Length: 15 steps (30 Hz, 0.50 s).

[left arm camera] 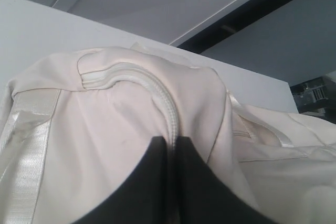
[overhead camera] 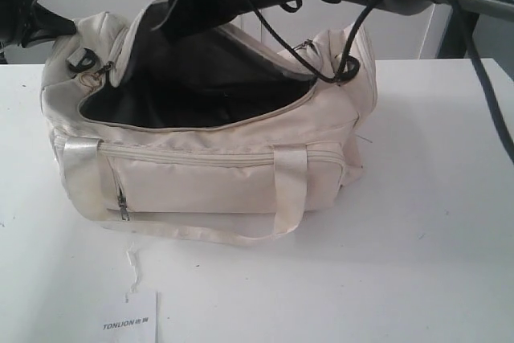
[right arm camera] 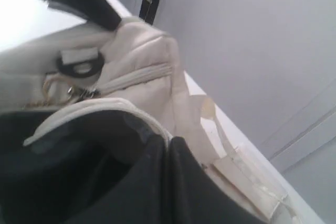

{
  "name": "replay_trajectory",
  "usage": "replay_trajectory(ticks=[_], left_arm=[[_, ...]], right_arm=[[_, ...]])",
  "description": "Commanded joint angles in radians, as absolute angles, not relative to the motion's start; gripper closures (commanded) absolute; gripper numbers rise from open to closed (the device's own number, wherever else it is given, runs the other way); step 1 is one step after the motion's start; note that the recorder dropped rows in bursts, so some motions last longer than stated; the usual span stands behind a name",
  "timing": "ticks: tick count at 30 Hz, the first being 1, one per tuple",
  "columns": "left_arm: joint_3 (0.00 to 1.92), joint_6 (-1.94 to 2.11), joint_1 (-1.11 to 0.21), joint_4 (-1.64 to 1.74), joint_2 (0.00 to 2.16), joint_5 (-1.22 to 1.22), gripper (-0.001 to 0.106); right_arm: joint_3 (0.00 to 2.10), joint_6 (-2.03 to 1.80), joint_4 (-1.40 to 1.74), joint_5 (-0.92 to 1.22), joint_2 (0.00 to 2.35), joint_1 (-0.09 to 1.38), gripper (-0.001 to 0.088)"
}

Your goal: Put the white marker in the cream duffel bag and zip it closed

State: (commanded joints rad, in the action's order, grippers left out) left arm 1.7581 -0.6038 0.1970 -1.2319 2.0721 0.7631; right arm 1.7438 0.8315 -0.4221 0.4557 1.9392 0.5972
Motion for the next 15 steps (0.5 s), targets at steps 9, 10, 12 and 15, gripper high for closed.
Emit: replay_trajectory(ticks=[9, 10, 12, 15], left_arm=[[1.758, -0.602, 0.197, -1.263, 2.072, 0.771, 0.105], [1.758, -0.602, 0.197, -1.263, 2.072, 0.771, 0.105], [1.758, -0.602, 0.197, -1.263, 2.072, 0.771, 0.105], [1.758, -0.602, 0.197, -1.263, 2.072, 0.773, 0.105]], right_arm=[[1.744, 0.832, -0.399, 0.652, 1.957, 0.597, 0.0863], [1.744, 0.832, -0.404, 0.674, 1.964, 0.597, 0.0847], [1.744, 0.832, -0.415, 0.716, 1.971, 0.597, 0.0765], [1.744, 0.832, -0.436, 0.782, 1.980, 0.597, 0.0561]])
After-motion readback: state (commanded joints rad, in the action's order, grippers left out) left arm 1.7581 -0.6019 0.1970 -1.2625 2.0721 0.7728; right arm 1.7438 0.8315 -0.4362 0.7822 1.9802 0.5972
